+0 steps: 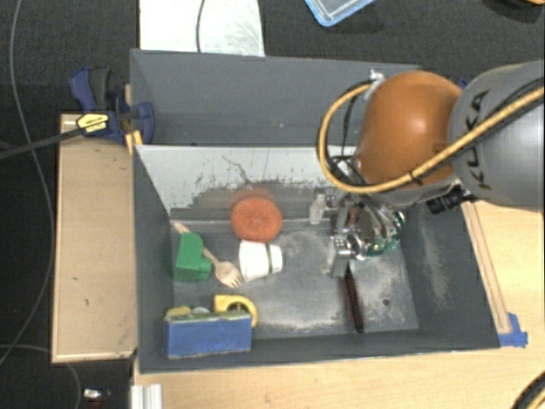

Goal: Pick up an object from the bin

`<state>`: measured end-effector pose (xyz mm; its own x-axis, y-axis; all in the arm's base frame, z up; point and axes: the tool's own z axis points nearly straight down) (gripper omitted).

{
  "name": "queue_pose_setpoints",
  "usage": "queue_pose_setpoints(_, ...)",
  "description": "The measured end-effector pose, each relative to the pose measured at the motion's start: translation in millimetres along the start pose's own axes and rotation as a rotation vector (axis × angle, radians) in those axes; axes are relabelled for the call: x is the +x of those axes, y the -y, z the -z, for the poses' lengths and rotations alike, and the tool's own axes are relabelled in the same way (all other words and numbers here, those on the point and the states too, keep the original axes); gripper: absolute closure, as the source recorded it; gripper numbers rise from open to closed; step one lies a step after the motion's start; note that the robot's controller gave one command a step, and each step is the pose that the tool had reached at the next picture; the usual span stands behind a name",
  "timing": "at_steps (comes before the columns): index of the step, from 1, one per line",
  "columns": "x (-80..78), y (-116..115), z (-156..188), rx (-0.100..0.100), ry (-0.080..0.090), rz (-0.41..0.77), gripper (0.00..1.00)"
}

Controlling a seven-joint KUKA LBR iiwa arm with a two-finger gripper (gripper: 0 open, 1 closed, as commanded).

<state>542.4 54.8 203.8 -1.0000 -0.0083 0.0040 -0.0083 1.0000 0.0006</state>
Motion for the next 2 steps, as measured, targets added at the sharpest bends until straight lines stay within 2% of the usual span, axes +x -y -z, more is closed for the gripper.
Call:
queue_pose_setpoints(1, -1.6, 0.3, 3.3, 0.0, 0.007, -0.002, 0.0)
queue_pose_setpoints(2, -14.1, -16.2, -34.2, 0.001, 0.016, 0.158, 0.0)
